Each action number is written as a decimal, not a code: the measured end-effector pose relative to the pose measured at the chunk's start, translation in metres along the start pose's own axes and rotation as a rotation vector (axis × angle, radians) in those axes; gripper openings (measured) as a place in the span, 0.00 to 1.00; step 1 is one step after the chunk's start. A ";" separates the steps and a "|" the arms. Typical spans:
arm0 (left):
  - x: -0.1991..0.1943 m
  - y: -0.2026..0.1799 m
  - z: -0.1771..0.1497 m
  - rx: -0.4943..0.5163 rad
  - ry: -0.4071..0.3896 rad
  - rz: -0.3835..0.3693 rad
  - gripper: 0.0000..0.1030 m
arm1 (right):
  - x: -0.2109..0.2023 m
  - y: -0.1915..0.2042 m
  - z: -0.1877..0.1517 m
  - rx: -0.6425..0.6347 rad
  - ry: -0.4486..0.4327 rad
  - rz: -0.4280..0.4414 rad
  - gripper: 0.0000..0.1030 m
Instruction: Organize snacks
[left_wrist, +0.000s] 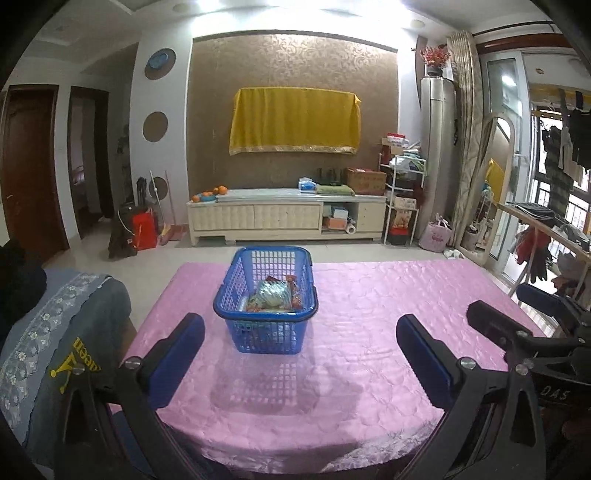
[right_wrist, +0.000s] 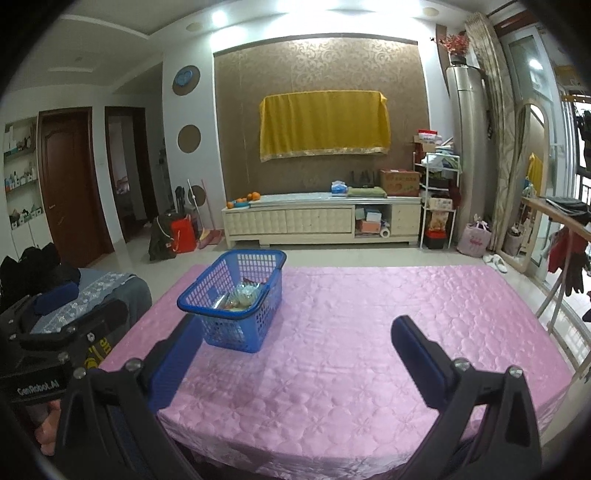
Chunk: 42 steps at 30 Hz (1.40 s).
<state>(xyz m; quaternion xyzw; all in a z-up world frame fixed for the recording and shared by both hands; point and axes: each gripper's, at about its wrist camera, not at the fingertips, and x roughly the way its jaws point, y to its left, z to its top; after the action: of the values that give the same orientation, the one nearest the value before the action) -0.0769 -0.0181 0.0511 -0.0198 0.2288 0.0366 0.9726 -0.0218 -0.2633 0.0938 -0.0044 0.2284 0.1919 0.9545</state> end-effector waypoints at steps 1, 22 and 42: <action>0.000 -0.001 0.001 0.000 0.000 -0.010 1.00 | 0.000 0.000 0.002 -0.002 0.002 0.001 1.00; -0.003 0.003 -0.003 -0.011 0.037 -0.006 1.00 | -0.013 0.007 -0.001 0.010 0.000 0.017 1.00; -0.004 0.002 -0.004 -0.016 0.047 -0.004 1.00 | -0.018 0.011 0.000 0.018 -0.004 0.013 1.00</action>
<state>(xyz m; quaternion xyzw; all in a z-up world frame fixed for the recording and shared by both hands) -0.0821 -0.0169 0.0497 -0.0288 0.2511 0.0360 0.9669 -0.0406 -0.2598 0.1023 0.0061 0.2281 0.1959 0.9537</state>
